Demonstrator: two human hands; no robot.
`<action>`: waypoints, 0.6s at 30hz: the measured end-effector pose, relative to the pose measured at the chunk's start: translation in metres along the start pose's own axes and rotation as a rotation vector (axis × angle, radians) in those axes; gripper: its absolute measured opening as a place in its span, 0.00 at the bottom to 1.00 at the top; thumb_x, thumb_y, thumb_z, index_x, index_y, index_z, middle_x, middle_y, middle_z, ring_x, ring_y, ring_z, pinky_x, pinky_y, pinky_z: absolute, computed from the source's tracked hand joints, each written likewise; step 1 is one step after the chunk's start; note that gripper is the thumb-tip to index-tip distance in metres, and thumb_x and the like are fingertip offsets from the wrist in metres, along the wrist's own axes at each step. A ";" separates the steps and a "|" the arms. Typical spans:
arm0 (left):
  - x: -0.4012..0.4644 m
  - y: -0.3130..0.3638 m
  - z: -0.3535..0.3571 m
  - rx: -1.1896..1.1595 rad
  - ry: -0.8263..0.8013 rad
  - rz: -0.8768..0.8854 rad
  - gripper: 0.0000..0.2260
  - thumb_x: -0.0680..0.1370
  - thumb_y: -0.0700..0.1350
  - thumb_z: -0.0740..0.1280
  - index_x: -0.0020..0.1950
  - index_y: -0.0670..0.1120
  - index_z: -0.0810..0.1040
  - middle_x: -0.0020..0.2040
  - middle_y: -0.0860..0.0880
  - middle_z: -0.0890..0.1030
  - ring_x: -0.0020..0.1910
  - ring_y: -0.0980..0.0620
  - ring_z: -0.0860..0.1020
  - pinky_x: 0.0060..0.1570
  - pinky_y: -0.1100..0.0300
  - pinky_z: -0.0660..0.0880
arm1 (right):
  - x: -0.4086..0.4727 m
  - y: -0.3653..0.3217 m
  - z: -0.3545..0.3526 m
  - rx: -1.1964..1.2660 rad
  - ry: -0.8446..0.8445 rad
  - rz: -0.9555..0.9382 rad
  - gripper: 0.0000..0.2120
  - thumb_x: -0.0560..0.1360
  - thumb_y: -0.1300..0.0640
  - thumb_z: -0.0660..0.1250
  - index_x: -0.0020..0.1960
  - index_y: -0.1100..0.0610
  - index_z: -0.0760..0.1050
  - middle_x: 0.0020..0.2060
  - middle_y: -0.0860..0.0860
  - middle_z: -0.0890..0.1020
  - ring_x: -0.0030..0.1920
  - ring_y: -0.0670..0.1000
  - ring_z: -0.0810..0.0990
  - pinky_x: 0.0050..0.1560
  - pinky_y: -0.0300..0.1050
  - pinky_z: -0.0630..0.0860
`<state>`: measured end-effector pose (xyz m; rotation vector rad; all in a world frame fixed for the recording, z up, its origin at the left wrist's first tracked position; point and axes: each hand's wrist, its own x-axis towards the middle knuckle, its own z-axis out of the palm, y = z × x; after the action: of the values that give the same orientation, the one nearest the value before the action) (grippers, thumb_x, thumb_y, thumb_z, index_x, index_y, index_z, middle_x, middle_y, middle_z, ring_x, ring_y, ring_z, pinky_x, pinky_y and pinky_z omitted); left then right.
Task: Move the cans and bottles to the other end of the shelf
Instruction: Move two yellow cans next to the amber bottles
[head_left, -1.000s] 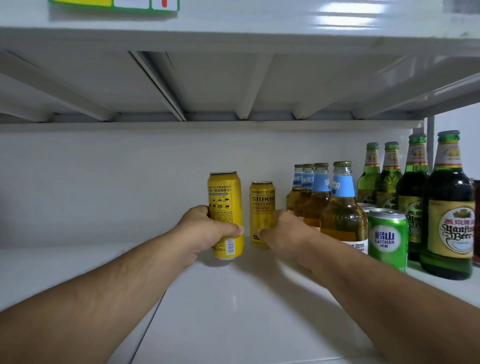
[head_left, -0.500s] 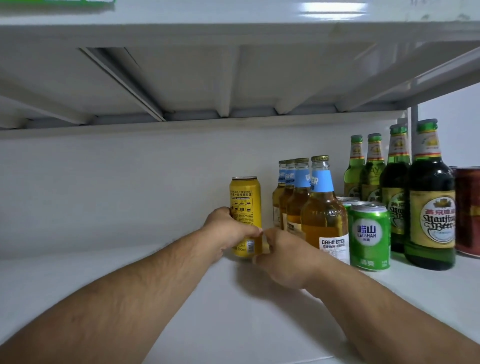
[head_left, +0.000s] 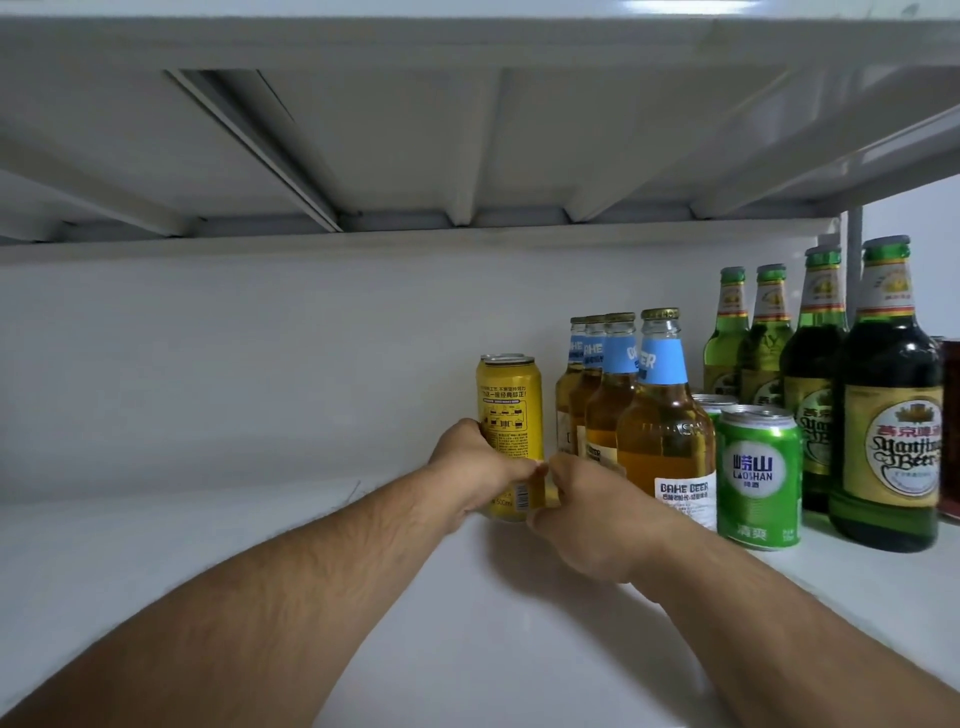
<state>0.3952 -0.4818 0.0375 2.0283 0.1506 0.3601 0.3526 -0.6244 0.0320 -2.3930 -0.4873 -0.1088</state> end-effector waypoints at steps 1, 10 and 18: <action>0.000 -0.001 0.000 0.009 -0.008 0.001 0.25 0.69 0.47 0.83 0.60 0.49 0.75 0.58 0.48 0.83 0.58 0.46 0.82 0.62 0.46 0.80 | 0.000 0.000 0.001 -0.005 0.001 -0.003 0.16 0.79 0.60 0.64 0.66 0.52 0.72 0.55 0.50 0.81 0.53 0.52 0.80 0.49 0.42 0.76; -0.023 -0.006 -0.055 0.484 -0.054 0.043 0.46 0.74 0.53 0.76 0.85 0.48 0.53 0.81 0.47 0.65 0.75 0.47 0.71 0.67 0.58 0.72 | -0.013 -0.011 -0.005 -0.111 -0.003 -0.148 0.11 0.80 0.58 0.64 0.62 0.51 0.72 0.54 0.50 0.81 0.51 0.50 0.80 0.50 0.46 0.80; -0.087 -0.039 -0.144 0.707 0.089 0.017 0.37 0.79 0.56 0.69 0.84 0.51 0.57 0.82 0.51 0.64 0.79 0.50 0.66 0.74 0.60 0.65 | -0.038 -0.044 0.004 -0.353 -0.084 -0.308 0.34 0.78 0.34 0.59 0.80 0.47 0.59 0.73 0.50 0.72 0.69 0.52 0.74 0.64 0.44 0.71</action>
<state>0.2695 -0.3645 0.0483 2.7110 0.3546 0.4499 0.3009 -0.6036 0.0483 -2.6535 -0.9427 -0.2491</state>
